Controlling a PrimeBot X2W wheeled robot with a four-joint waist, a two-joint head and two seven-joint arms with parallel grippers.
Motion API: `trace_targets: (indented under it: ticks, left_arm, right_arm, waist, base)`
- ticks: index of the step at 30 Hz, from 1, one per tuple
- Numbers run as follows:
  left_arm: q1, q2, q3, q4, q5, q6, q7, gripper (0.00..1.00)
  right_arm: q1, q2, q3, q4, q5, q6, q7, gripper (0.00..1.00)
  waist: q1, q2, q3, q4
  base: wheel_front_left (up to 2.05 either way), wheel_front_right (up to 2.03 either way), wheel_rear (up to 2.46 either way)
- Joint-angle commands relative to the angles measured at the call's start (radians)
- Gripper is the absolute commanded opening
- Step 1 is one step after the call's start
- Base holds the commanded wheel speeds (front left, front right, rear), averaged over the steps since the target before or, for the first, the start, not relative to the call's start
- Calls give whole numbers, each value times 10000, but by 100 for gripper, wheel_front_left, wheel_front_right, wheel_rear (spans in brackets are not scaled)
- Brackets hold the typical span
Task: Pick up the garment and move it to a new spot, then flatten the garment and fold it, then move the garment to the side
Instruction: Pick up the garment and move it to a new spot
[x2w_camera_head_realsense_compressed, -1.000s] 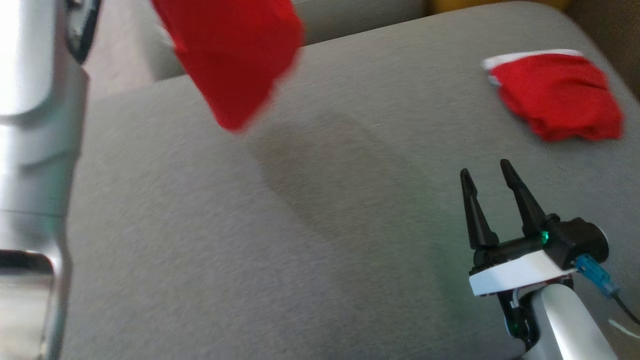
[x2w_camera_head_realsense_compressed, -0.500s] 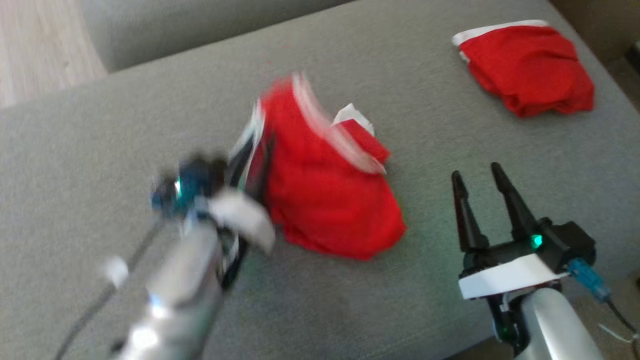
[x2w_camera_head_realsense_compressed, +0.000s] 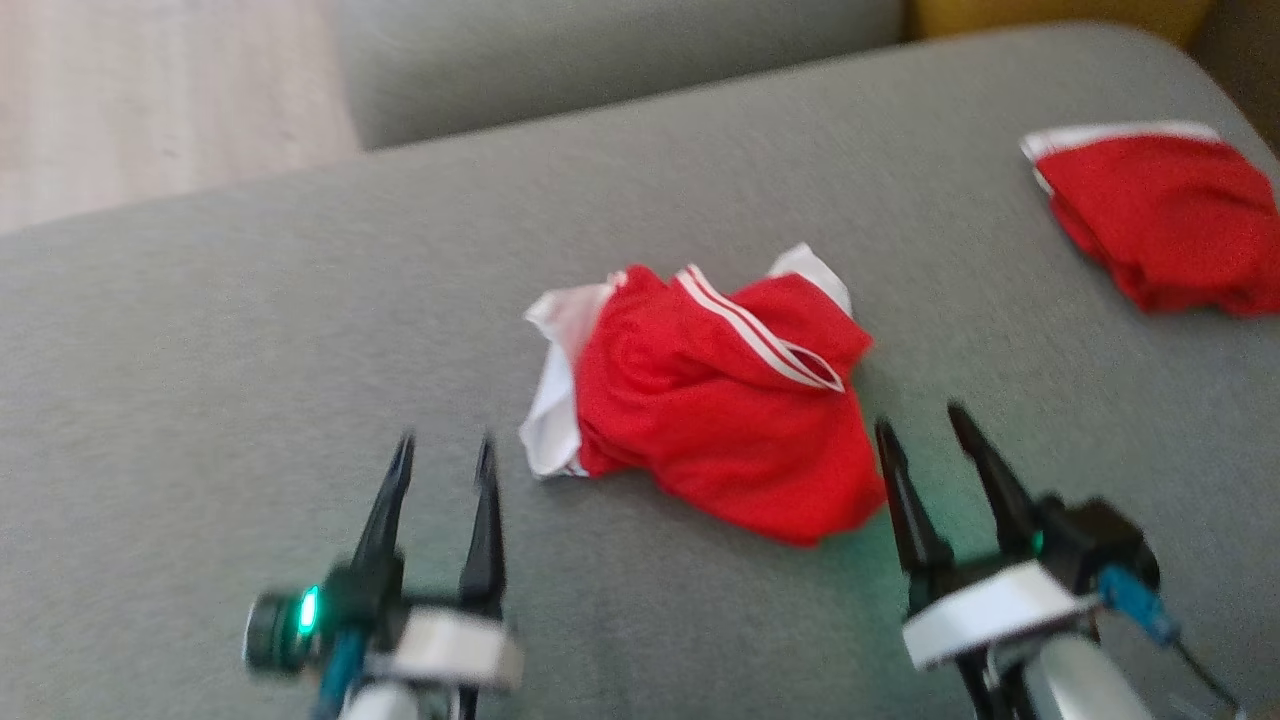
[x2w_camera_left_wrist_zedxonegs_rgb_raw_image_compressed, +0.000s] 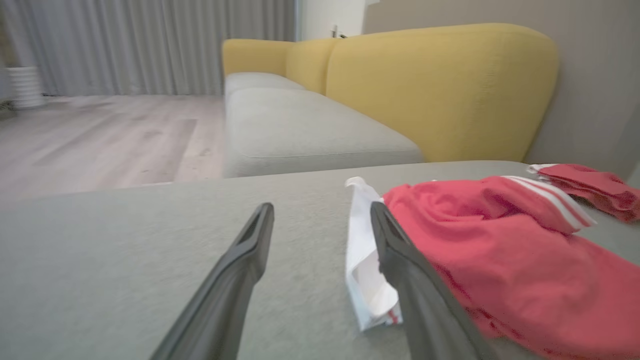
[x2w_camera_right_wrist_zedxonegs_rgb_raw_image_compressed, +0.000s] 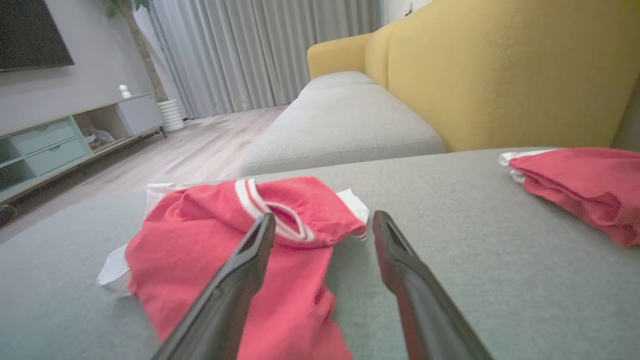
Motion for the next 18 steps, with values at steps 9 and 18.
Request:
trace_targets:
  ticks: [9,18]
  left_arm:
    - [2117,-63,791,-2318,834,566,-92,100]
    - [2981,-68,712,-2630,1363,698,-93,100]
  right_arm:
    - [919,77,-263,-90,-262,67,-24,100]
    - [1842,223,-1087,-453,-591,67,-24,100]
  waist:
    - [1,0,-1459,1830]
    - [1,0,-1940,2292]
  base:
    - [0,0,0]
    - [0,0,0]
